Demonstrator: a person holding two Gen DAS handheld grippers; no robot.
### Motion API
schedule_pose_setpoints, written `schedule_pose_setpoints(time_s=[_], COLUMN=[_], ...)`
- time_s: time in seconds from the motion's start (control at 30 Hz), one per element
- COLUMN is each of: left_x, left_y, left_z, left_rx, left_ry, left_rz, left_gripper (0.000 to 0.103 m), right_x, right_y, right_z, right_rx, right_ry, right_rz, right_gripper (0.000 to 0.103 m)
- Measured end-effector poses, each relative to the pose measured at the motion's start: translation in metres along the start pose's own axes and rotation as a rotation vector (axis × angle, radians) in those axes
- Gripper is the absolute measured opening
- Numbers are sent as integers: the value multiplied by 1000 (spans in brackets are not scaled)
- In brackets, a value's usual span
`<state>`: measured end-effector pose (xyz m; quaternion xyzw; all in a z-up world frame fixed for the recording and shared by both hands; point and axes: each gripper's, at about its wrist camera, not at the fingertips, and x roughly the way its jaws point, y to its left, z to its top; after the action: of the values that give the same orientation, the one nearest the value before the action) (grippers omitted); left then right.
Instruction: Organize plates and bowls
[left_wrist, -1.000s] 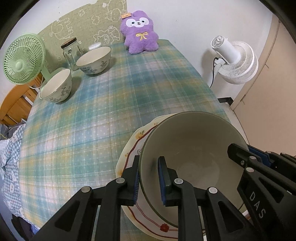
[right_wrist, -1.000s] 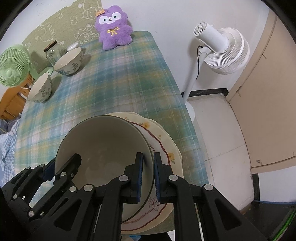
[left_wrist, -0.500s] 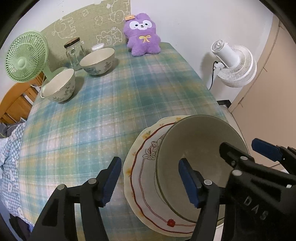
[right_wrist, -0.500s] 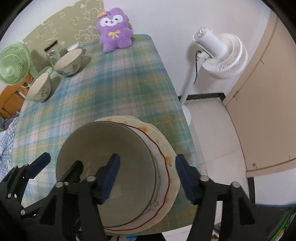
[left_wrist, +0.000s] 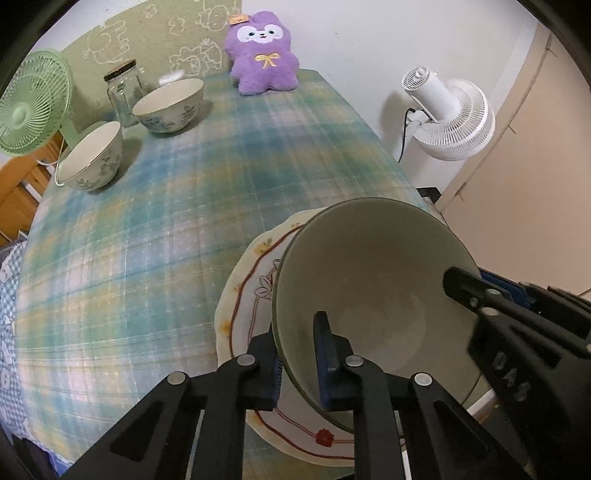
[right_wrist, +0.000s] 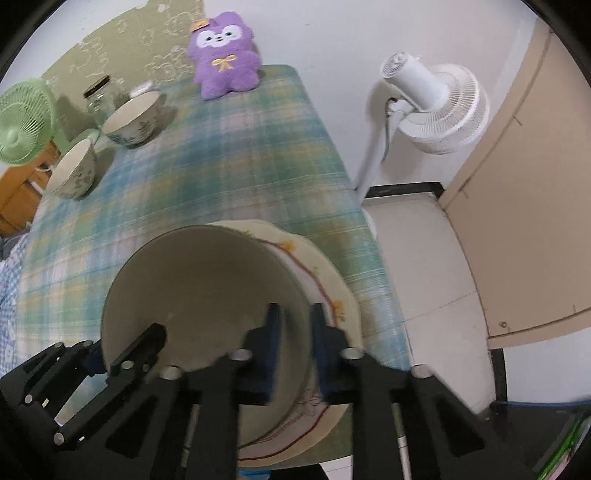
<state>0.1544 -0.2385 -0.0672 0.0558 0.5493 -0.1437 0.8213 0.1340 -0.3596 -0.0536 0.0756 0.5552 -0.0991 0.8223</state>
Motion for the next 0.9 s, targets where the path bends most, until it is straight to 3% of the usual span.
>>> schedule_pose_setpoints(time_s=[0.3, 0.53, 0.9], left_x=[-28, -46, -30], left_y=[36, 93, 170], left_z=[3, -6, -30], left_rx=[-40, -89, -144], left_ry=[-44, -56, -8], left_rz=[33, 91, 112], left_gripper=[10, 10, 10], right_x=[-21, -34, -8], right_y=[27, 83, 166], right_z=[4, 7, -5], right_rx=[-31, -82, -133], right_ry=[-26, -45, 12], right_rz=[43, 104, 149], right_gripper=[14, 14, 14])
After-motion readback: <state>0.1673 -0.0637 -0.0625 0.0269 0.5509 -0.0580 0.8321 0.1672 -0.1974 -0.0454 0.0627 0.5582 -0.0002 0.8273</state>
